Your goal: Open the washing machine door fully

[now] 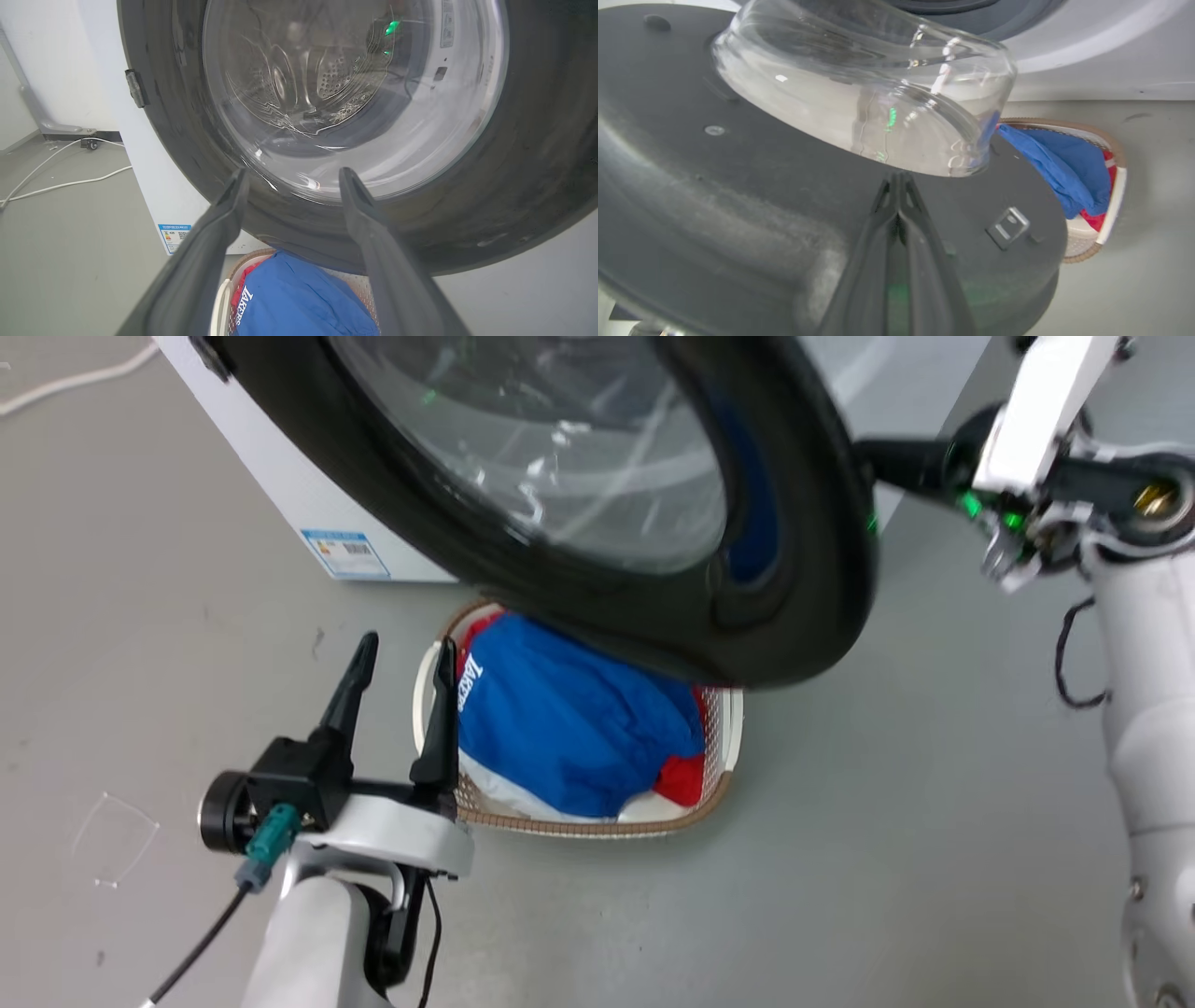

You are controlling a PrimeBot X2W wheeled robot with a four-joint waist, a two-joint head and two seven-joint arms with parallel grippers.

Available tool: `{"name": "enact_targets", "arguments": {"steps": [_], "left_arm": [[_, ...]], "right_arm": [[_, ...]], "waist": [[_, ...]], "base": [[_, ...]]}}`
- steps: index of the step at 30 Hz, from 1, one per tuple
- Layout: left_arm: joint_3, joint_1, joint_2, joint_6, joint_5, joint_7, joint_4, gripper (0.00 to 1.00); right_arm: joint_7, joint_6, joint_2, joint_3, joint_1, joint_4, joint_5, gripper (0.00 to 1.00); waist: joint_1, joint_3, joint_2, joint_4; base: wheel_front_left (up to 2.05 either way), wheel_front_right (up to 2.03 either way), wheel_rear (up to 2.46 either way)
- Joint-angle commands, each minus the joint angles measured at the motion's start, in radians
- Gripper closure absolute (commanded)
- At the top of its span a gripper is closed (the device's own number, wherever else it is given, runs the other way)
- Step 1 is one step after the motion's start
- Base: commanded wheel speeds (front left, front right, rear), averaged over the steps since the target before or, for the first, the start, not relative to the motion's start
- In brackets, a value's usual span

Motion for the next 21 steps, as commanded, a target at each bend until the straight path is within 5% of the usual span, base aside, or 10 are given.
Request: {"name": "enact_targets", "arguments": {"steps": [1,21], "left_arm": [[-0.007,0.027,-0.002,0.006,-0.005,-0.002,0.010,0.00],[-0.048,0.149,-0.002,-0.006,-0.002,-0.002,0.054,0.00]], "right_arm": [[0.029,0.003,0.019,0.011,0.060,-0.024,0.006,1.00],[0.104,0.003,0.110,0.118,0.407,-0.208,0.121,1.00]], "waist": [[0.0000,-0.058,0.0000,0.006],[0.0000,-0.229,0.0000,0.036]], "base": [[0.00,0.00,0.00],[0.00,0.00,0.00]]}}
